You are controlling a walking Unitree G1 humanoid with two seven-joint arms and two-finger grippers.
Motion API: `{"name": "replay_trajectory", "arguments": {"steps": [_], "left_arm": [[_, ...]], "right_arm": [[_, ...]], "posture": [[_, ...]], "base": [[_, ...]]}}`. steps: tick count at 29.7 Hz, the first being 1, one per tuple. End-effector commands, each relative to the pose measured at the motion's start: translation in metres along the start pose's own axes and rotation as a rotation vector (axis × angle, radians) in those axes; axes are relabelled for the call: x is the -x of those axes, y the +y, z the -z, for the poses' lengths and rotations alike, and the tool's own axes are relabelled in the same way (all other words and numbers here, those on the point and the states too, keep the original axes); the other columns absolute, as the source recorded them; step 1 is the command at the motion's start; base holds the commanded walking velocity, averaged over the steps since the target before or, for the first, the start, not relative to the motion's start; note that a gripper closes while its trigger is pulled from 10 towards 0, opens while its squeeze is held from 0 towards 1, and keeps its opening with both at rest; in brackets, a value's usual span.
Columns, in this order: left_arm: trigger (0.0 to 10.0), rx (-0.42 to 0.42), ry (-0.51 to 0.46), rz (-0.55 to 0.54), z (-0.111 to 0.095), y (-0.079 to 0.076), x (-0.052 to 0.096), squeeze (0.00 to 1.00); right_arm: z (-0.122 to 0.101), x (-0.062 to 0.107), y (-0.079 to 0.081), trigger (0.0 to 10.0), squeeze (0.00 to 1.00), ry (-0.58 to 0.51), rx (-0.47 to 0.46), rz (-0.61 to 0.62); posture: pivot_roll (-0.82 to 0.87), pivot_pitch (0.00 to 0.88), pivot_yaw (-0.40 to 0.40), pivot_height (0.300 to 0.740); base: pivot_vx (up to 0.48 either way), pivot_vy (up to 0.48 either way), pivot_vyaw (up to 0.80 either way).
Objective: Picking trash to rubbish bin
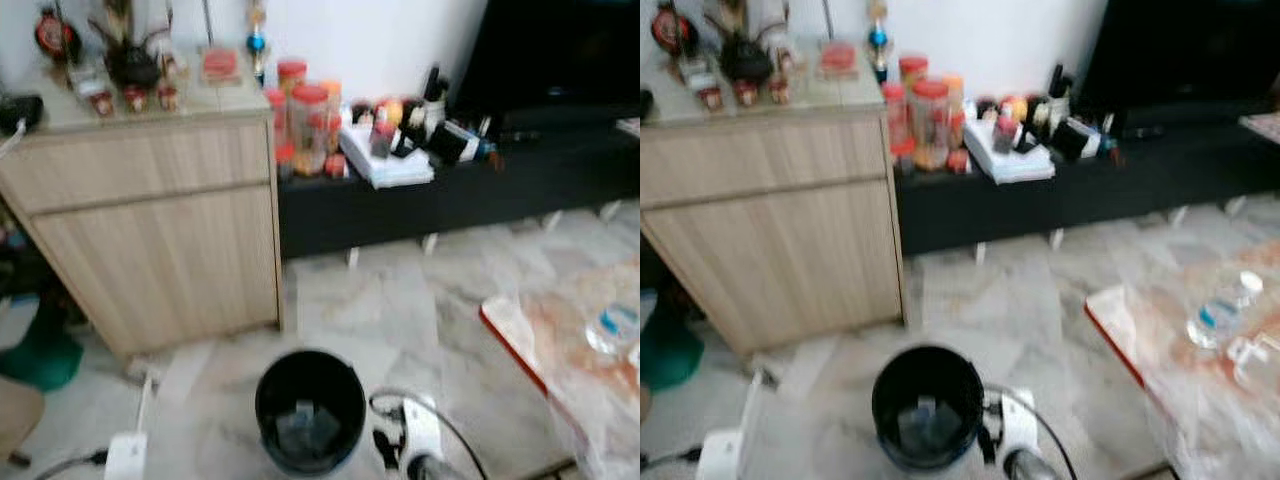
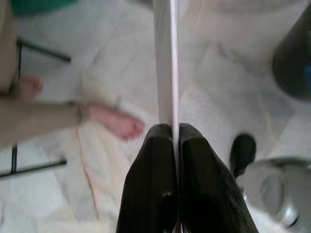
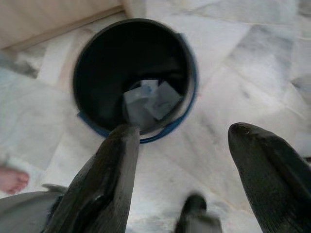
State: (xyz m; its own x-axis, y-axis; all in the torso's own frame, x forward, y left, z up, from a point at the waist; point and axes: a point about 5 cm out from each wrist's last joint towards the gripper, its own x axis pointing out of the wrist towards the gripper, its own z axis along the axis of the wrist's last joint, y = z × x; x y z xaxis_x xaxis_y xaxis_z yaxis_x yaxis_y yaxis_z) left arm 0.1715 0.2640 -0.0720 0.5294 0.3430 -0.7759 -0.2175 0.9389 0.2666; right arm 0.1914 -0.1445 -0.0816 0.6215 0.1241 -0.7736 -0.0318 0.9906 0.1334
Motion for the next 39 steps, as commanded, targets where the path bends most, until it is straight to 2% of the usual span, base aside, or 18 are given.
{"name": "replay_trajectory", "arguments": {"steps": [1, 19, 26, 29, 31, 33, 36, 37, 39], "left_arm": [[10.0, 0.006, -0.008, 0.031, -0.003, -0.011, 0.0, 0.0], [10.0, 0.026, -0.016, 0.017, -0.002, -0.005, 0.0, 0.0], [10.0, -0.036, -0.042, 0.057, -0.012, -0.012, -0.001, 0.0], [10.0, -0.008, -0.07, 0.08, -0.026, -0.019, -0.002, 0.0], [10.0, -0.017, -0.091, 0.09, -0.032, -0.022, -0.002, 0.0], [10.0, -0.047, -0.147, 0.116, -0.051, -0.03, -0.002, 0.0], [10.0, -0.05, -0.18, 0.141, -0.065, -0.037, -0.002, 0.0], [10.0, -0.035, -0.207, 0.174, -0.079, -0.045, -0.001, 0.0], [10.0, -0.028, -0.223, 0.195, -0.087, -0.05, 0.0, 0.0]], "right_arm": [[0.003, 0.002, -0.011, 10.0, 0.0, 0.01, -0.007, 0.035], [0.002, 0.002, -0.009, 10.0, 0.0, 0.01, -0.022, 0.032], [0.001, 0.001, -0.005, 10.0, 0.0, 0.018, -0.016, 0.003], [-0.01, -0.002, -0.002, 10.0, 0.0, 0.003, -0.005, -0.025], [-0.012, -0.003, 0.0, 10.0, 0.0, 0.004, 0.007, -0.041], [-0.019, -0.004, 0.004, 10.0, 0.0, -0.005, 0.012, -0.072], [-0.027, -0.006, 0.009, 10.0, 0.0, -0.022, 0.03, -0.107], [-0.033, -0.007, 0.014, 10.0, 0.0, -0.027, 0.083, -0.139], [-0.038, -0.008, 0.017, 10.0, 0.0, -0.043, 0.112, -0.16]], "posture": [[0.09, 0.0, -0.033, 0.74], [0.09, 0.012, -0.029, 0.74], [0.09, 0.017, -0.03, 0.74], [0.08, 0.023, -0.038, 0.74], [0.08, 0.023, -0.038, 0.74], [0.07, 0.025, -0.044, 0.74], [0.07, 0.025, -0.046, 0.74], [0.06, 0.027, -0.048, 0.74], [0.05, 0.03, -0.048, 0.74]], "base": [[0.33, 0.0, 0.0], [0.294, 0.0, 0.0], [0.0, 0.0, 0.0], [0.0, 0.0, 0.0], [0.0, 0.0, 0.0], [0.0, 0.0, 0.0], [0.0, 0.0, 0.0], [0.0, 0.0, 0.0], [0.0, 0.0, 0.0]]}}
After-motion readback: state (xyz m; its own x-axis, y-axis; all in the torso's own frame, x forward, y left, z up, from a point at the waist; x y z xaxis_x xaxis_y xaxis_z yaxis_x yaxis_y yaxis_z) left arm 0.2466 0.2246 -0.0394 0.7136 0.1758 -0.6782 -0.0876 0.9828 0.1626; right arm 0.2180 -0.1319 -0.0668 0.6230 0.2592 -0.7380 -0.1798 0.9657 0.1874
